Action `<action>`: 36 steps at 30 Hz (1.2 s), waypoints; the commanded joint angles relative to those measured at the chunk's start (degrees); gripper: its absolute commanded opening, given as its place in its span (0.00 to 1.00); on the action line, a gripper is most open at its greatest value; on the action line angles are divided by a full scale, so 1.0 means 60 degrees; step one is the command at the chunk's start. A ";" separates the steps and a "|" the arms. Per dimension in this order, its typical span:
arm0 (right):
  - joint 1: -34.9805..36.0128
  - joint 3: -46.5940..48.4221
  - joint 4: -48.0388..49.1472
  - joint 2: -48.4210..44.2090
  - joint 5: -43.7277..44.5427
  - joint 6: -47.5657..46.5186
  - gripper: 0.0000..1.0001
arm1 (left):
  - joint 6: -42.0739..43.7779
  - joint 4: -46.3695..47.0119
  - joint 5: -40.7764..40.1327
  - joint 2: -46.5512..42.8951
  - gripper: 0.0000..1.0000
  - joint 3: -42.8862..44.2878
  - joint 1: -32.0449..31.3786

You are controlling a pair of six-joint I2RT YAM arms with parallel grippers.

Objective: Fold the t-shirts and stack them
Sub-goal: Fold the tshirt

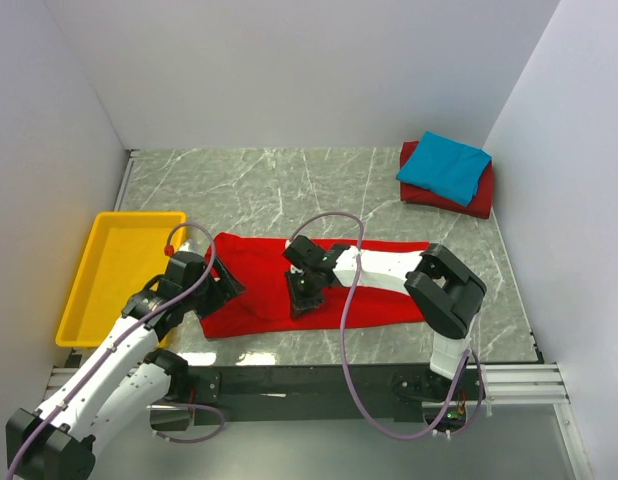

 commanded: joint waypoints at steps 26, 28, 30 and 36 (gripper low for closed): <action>-0.0950 0.3533 -0.1676 0.0320 0.1054 -0.0404 0.00 | 0.1608 0.2579 0.0866 0.3475 0.70 0.0604 0.0409; -0.1155 0.3578 -0.1706 0.0365 0.0967 -0.0404 0.00 | 0.1520 0.3165 0.1289 0.3769 0.69 0.0604 0.0511; -0.1316 0.3637 -0.1720 0.0453 0.0864 -0.0404 0.00 | 0.1447 0.3720 0.1569 0.4019 0.68 0.0618 0.0570; -0.1507 0.3900 -0.1910 0.0716 0.0790 -0.0492 0.00 | 0.1607 0.4294 0.2302 0.5147 0.66 0.1188 0.0877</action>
